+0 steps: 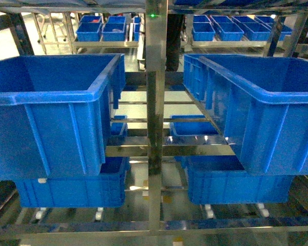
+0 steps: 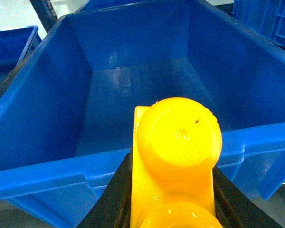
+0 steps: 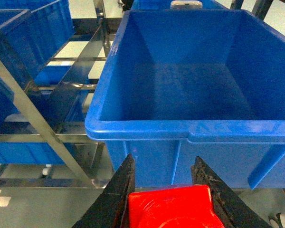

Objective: Sort and place red and yellow blocks in left bins

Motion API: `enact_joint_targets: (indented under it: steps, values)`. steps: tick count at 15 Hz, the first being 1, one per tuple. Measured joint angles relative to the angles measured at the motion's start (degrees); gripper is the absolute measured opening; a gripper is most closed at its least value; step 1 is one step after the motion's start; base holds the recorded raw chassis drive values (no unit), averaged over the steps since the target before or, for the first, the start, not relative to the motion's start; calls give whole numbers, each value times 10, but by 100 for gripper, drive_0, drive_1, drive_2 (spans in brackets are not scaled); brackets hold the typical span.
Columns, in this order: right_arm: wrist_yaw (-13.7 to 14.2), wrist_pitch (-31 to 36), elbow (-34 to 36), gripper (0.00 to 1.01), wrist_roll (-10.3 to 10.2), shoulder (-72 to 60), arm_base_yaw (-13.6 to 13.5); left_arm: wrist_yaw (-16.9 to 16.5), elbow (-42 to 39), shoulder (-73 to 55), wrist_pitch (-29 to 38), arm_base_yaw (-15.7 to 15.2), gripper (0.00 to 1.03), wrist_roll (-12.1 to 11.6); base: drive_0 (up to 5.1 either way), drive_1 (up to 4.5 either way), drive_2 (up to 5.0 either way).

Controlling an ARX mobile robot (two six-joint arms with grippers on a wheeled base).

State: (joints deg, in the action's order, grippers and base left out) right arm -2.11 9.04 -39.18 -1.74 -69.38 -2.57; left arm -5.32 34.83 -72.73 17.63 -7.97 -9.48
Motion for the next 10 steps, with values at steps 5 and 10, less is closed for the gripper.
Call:
enact_joint_targets:
  steps: [5,10]
  values:
    - [0,1,-1,29,0,0,0,2,0,0,0,-1,28,0,-36,-36,-36]
    - [2,-1,-1,29,0,-3,0,-1,0,0,0,2,28,0,-21,-21,-21]
